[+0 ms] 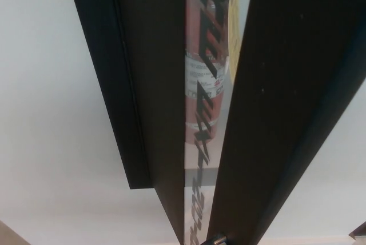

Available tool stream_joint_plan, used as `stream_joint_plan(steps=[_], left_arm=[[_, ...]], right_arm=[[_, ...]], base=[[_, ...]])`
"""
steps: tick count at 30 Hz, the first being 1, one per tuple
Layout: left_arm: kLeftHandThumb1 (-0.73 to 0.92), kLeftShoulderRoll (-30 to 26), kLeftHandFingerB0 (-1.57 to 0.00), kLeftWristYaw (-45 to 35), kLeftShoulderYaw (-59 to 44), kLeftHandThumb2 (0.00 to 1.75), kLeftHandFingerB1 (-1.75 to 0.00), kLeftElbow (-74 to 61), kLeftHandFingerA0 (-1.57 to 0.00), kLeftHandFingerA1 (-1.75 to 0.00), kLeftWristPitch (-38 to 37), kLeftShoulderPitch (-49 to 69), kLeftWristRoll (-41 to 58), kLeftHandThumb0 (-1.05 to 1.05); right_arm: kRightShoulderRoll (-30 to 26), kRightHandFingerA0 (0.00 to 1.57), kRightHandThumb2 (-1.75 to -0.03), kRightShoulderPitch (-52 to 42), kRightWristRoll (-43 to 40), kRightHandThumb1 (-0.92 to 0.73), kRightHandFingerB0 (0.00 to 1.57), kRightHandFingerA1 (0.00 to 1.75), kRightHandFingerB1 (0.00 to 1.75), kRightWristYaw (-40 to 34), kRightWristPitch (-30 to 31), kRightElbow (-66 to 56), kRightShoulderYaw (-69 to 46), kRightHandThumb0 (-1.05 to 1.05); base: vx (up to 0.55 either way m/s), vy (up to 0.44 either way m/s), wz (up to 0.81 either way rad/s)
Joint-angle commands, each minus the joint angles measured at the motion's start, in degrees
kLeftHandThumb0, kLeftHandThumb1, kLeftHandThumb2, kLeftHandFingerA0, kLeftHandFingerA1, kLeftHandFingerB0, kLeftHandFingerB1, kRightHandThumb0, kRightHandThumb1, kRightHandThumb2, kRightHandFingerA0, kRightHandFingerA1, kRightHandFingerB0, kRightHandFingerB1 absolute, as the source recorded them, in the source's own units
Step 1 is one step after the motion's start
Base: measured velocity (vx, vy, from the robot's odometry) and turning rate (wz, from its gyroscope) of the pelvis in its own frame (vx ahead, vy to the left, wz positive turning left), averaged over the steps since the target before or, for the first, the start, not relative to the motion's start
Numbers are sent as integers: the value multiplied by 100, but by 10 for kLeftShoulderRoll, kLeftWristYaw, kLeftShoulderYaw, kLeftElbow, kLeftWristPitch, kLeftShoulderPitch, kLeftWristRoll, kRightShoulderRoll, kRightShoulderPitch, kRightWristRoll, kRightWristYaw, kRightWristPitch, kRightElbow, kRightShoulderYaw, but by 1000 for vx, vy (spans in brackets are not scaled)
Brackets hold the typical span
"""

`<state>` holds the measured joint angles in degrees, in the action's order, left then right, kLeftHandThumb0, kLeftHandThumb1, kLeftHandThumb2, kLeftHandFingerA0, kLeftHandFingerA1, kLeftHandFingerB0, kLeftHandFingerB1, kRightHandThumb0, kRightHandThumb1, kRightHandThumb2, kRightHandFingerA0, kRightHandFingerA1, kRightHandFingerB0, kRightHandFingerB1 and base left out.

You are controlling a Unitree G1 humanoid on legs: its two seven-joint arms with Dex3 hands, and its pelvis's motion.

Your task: The robot walks towards the fire extinguisher and use its right hand to push the door to the left and open it

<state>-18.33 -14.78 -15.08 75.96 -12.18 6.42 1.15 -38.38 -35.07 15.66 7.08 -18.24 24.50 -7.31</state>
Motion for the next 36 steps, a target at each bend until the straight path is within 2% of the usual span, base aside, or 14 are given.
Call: stream_joint_plan(steps=[1,9,10,18,19,21,22,23,24,27,28,30,35,36], left_arm=[[51,-10,-25,-1,-4,53,-85,0,-36,-112,17,2,6,-69],[52,-10,-24,-1,-4,54,-86,0,-36,-110,13,4,6,-68],[52,-10,-25,0,-3,52,-84,1,-36,-110,13,5,6,-68],[48,-11,-23,-4,-3,55,-87,0,-31,-113,8,9,5,-71],[50,-11,-22,-5,-5,52,-85,1,-30,-109,10,8,7,-70],[50,-11,-22,-6,-7,52,-85,2,-30,-109,14,8,10,-70],[51,-11,-22,-6,-6,52,-84,1,-35,-109,13,8,9,-68],[51,-11,-22,-6,-5,52,-84,0,-35,-109,13,9,8,-68],[51,-11,-23,-4,-3,52,-84,0,-31,-108,12,9,5,-70],[51,-11,-23,-4,-2,52,-84,0,-31,-108,12,9,5,-70],[49,-10,-24,-5,-2,56,-88,-1,-27,-115,7,9,5,-71],[52,-9,-24,-2,-2,53,-85,-1,-34,-109,8,7,5,-68],[52,-9,-24,-1,-2,53,-85,-1,-34,-109,10,7,5,-68],[51,-10,-25,-4,-4,53,-86,0,-28,-108,9,8,7,-70]], right_arm=[[7,2,-82,8,-10,-40,1,48,26,8,-8,17,4,-61],[9,2,-83,16,-7,-40,0,49,29,3,-16,35,6,-58],[9,9,-59,17,-8,-62,5,42,26,3,-22,39,7,-60],[13,11,-60,16,-11,-60,9,43,23,-1,-36,45,4,-57],[13,6,-81,17,-10,-45,4,49,31,-1,-38,46,5,-62],[13,6,-81,18,-9,-45,4,49,31,0,-41,47,6,-62],[13,12,-60,18,-9,-61,8,43,23,-1,-41,49,6,-59],[13,12,-60,18,-8,-61,8,43,23,-1,-41,51,6,-59],[14,7,-82,22,-8,-45,4,50,31,-2,-43,59,7,-63],[14,7,-82,25,-8,-45,4,50,31,-2,-46,64,8,-63],[15,0,-98,25,-3,-44,0,51,51,-6,-45,62,11,-35],[14,0,-99,25,1,-45,0,51,51,-9,-47,61,13,-35],[13,0,-99,25,1,-45,0,51,51,-11,-49,63,15,-35],[12,0,-99,24,-3,-45,0,51,51,-8,-47,59,13,-36]], base=[[0,0,0],[0,0,0],[0,0,0],[0,0,0],[0,0,0],[0,0,0],[0,0,0],[0,0,0],[0,0,0],[0,0,0],[0,0,0],[0,0,0],[0,0,0],[0,0,0]])
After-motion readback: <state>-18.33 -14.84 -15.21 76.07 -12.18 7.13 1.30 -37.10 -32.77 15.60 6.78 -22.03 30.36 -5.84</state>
